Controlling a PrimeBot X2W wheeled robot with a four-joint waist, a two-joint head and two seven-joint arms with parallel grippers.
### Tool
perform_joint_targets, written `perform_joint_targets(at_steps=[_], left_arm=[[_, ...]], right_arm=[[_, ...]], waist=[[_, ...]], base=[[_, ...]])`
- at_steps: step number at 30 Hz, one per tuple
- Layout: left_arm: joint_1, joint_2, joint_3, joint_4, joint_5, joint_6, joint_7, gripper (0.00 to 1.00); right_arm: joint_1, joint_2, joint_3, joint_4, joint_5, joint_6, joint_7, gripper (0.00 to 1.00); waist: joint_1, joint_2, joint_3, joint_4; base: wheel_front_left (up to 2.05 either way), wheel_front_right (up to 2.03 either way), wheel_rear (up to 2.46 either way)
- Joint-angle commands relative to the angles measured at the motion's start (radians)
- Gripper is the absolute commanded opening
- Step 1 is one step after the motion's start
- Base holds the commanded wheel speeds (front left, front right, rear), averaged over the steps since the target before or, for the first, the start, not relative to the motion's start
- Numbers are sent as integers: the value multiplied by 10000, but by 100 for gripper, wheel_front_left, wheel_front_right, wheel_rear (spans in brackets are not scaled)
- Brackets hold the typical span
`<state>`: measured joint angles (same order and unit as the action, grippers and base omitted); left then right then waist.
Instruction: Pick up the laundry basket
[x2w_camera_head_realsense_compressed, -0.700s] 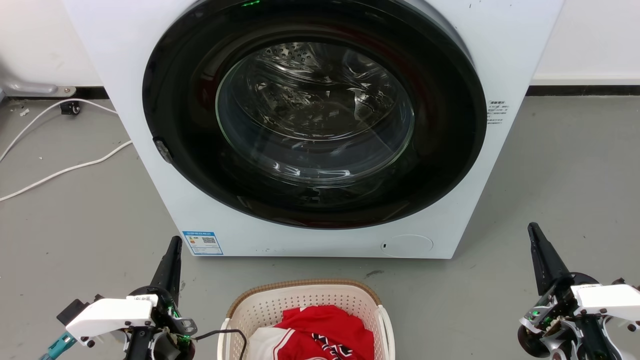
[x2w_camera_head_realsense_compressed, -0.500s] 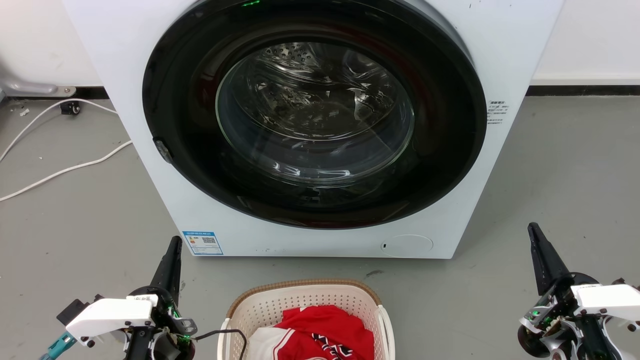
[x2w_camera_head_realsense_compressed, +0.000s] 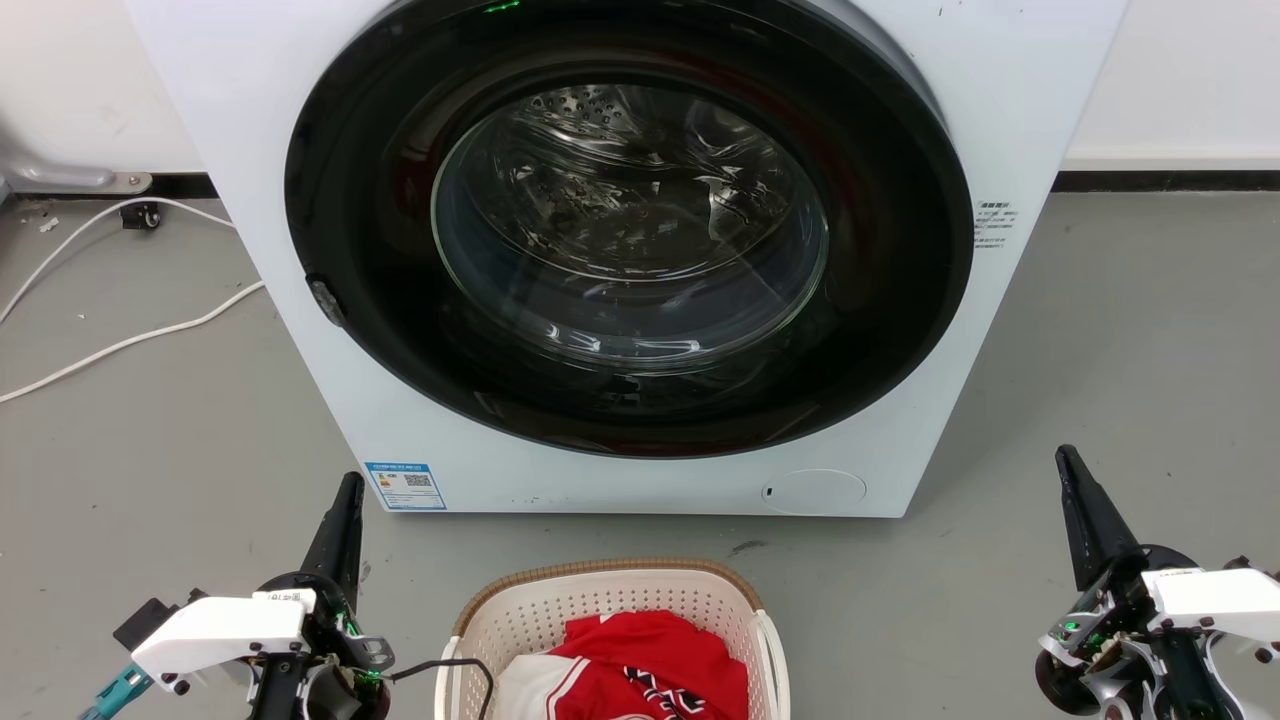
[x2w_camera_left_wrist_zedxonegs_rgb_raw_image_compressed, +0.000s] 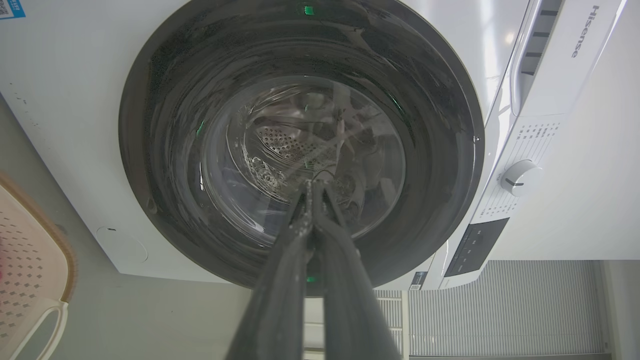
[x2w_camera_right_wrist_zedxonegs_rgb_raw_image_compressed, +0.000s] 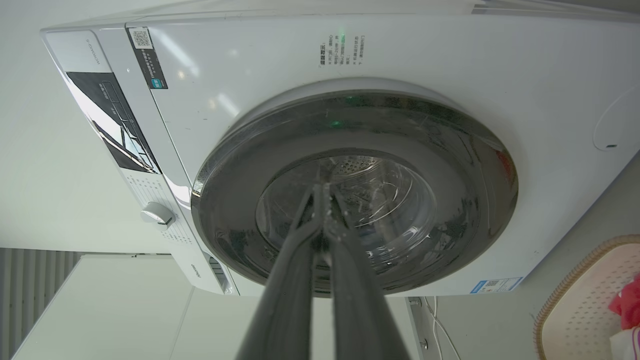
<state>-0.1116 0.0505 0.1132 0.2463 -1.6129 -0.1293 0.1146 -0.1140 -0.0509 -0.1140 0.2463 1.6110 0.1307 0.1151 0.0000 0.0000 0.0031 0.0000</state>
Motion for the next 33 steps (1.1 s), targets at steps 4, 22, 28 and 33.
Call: perform_joint_targets(at_steps=[4,22,28,33], left_arm=[[71,-8,23,-39,-2,-40,17,0],[149,-16,-105,-130,898,10,-462,100],[154,-14,-41,-413,2020,34,-746,100],[168,-12,-40,-673,2988,158,-968,100]], right_arm=[[123,14,-3,-36,40,0,7,0],[123,7,75,-19,-821,-2,-460,100],[193,6,169,-414,-2274,-1,-743,100],[271,5,350,-708,-3604,-1,-966,100]], waist=[[0,0,0,0],[0,0,14,2],[0,0,28,5],[0,0,39,11]], base=[[0,0,0],[0,0,0],[0,0,0],[0,0,0]])
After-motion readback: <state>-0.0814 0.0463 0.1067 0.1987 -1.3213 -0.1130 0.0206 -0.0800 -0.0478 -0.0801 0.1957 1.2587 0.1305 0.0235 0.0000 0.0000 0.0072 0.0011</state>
